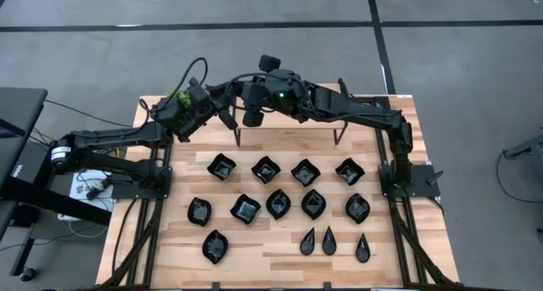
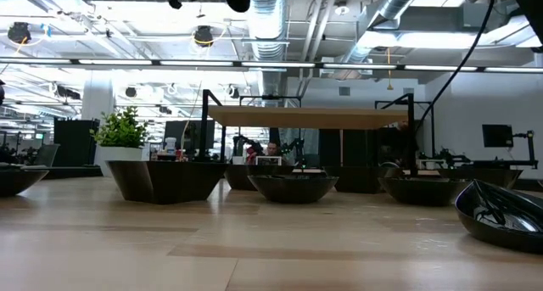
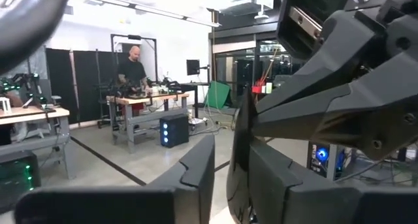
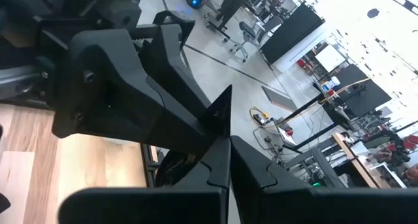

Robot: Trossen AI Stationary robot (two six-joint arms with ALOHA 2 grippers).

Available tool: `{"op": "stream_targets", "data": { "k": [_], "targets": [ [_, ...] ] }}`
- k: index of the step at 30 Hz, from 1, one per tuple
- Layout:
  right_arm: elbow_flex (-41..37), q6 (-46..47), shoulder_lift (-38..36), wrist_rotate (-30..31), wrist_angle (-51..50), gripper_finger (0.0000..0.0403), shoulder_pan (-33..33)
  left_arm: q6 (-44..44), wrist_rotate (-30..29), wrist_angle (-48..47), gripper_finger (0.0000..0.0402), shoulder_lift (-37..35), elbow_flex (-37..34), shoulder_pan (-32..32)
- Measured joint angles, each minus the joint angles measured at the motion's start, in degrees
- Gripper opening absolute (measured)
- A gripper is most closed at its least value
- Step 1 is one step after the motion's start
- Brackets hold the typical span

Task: Pick & Place Mini shaped plates
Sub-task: Stack the black drop shaped plate on top of the black drop shaped plate on the shelf

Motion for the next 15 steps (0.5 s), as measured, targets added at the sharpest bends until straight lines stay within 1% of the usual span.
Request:
{"op": "stream_targets", "data": {
  "k": [3, 6, 9, 11, 15],
  "targets": [
    [0.00, 0.09, 0.01, -0.13, -0.01, 0.0000, 0.05, 0.00, 0.96, 0.07, 0.0044, 0.00, 0.00, 0.00],
    [0.10, 0.09, 0.77, 0.45, 0.42, 0.0000, 0.32, 0.08, 0.45, -0.38, 0.0013, -0.02, 0.00, 0.04],
    [0.09, 0.07, 0.85, -0.22, 0.02, 0.0004, 0.31, 0.05, 0.42, -0.83, 0.0009, 0.02, 0.00, 0.07],
    [0.09, 0.05, 0.83, -0.44, 0.02, 0.0014, 0.33, 0.01, 0.50, -0.66, 0.0009, -0.02, 0.00, 0.07],
    [0.09, 0.03, 0.87, -1.40, 0.19, 0.0060, 0.31, 0.02, 0.71, -0.52, 0.0007, -0.02, 0.00, 0.09]
  ]
}}
